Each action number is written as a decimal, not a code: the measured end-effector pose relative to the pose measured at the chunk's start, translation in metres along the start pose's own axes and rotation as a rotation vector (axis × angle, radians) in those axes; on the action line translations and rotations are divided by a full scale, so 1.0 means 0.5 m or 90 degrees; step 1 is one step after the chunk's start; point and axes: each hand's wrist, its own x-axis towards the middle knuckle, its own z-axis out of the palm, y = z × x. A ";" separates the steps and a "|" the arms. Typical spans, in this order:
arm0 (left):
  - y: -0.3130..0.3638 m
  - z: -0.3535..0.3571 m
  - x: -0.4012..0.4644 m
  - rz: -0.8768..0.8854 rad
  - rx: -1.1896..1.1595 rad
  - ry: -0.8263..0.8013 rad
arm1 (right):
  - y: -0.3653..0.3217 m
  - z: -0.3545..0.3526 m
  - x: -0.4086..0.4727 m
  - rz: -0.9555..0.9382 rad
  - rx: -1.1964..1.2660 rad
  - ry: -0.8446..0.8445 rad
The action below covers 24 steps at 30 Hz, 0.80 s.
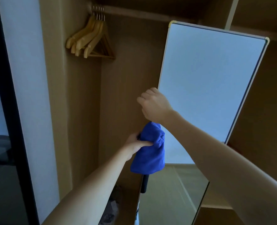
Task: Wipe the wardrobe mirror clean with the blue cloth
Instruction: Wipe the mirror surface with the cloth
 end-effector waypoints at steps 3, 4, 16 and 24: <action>0.001 0.004 -0.005 0.002 -0.003 0.015 | 0.048 -0.028 0.032 -0.021 -0.121 -0.096; 0.000 0.005 -0.005 0.000 -0.004 0.021 | 0.062 -0.036 0.039 -0.029 -0.174 -0.165; 0.033 0.020 -0.029 0.041 -0.017 0.080 | 0.030 -0.049 0.033 0.035 -0.243 -0.297; 0.088 0.033 0.001 0.082 -0.008 0.085 | 0.033 -0.042 0.034 0.031 -0.218 -0.268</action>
